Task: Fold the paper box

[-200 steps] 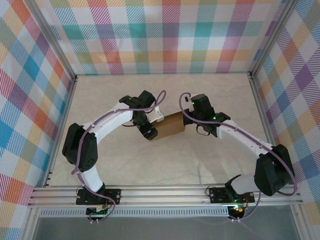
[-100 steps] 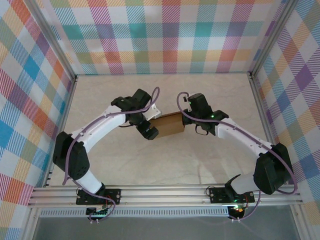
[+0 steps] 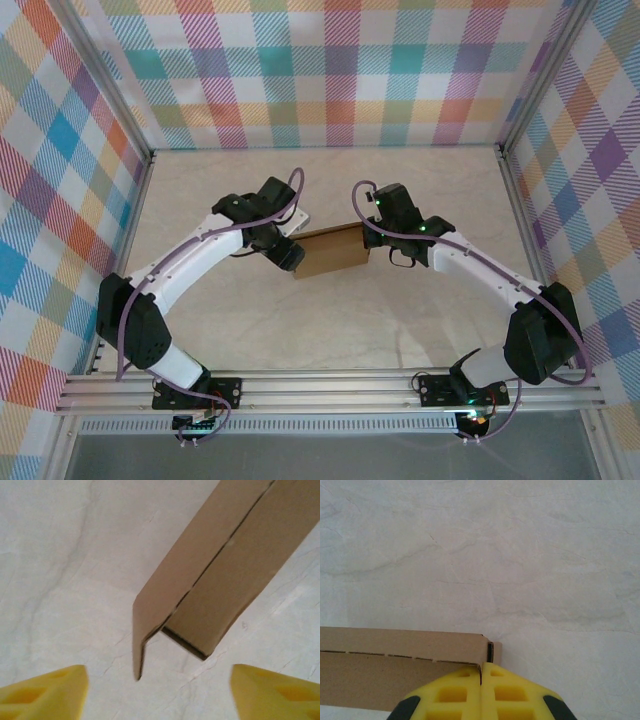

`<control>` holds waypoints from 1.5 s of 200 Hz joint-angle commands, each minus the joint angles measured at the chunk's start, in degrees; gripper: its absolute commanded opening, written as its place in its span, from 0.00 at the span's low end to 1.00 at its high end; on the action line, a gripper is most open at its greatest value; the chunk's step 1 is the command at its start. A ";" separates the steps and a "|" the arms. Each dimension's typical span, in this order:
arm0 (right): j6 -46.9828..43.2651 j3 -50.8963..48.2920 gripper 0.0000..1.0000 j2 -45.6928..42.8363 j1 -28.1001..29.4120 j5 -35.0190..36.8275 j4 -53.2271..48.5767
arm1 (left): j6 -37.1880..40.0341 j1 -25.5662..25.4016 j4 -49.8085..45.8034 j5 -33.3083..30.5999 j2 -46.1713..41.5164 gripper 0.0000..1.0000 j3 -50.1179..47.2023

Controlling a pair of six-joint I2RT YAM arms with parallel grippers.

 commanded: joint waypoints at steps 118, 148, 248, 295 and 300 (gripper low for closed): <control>1.79 0.21 0.00 1.04 0.35 -1.39 -4.47 | -0.93 -0.30 -1.98 -0.49 -1.62 0.21 2.75; 1.84 0.13 0.00 0.81 0.35 -1.56 -4.46 | -0.68 -0.30 -1.02 -1.39 -1.63 0.22 2.35; 2.28 0.07 0.00 0.60 0.39 -2.08 -4.73 | -0.19 -0.08 1.83 -0.57 0.03 0.24 1.86; 2.32 0.21 0.00 0.51 0.53 -2.19 -4.66 | 0.00 0.06 1.91 -0.12 1.01 0.21 1.62; 2.30 0.21 0.00 0.51 0.50 -2.28 -4.71 | 0.01 0.05 1.96 -0.25 0.99 0.21 1.62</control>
